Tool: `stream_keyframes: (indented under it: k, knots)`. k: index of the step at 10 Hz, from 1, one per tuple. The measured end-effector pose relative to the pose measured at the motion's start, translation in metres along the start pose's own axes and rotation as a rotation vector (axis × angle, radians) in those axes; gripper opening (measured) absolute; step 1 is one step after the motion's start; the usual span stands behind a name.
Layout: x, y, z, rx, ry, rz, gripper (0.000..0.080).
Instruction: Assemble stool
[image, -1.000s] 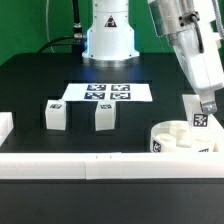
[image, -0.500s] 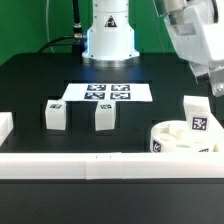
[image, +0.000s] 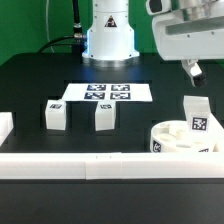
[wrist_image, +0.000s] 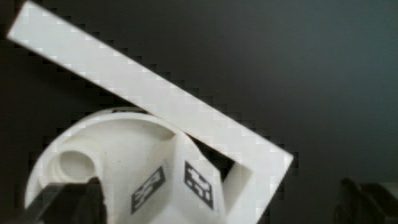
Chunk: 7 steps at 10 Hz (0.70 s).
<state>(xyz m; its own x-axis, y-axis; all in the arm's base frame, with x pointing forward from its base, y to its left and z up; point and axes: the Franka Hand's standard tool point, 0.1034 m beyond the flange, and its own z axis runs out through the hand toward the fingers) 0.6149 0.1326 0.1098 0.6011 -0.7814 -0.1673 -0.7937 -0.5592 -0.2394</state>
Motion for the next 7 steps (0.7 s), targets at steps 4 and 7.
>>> stream_keyframes:
  k: [4,7]
  knots:
    - [0.003,0.001,0.001,-0.006,0.002,-0.307,0.0649]
    - [0.012,-0.004,-0.004,-0.077,0.001,-0.762,0.0649]
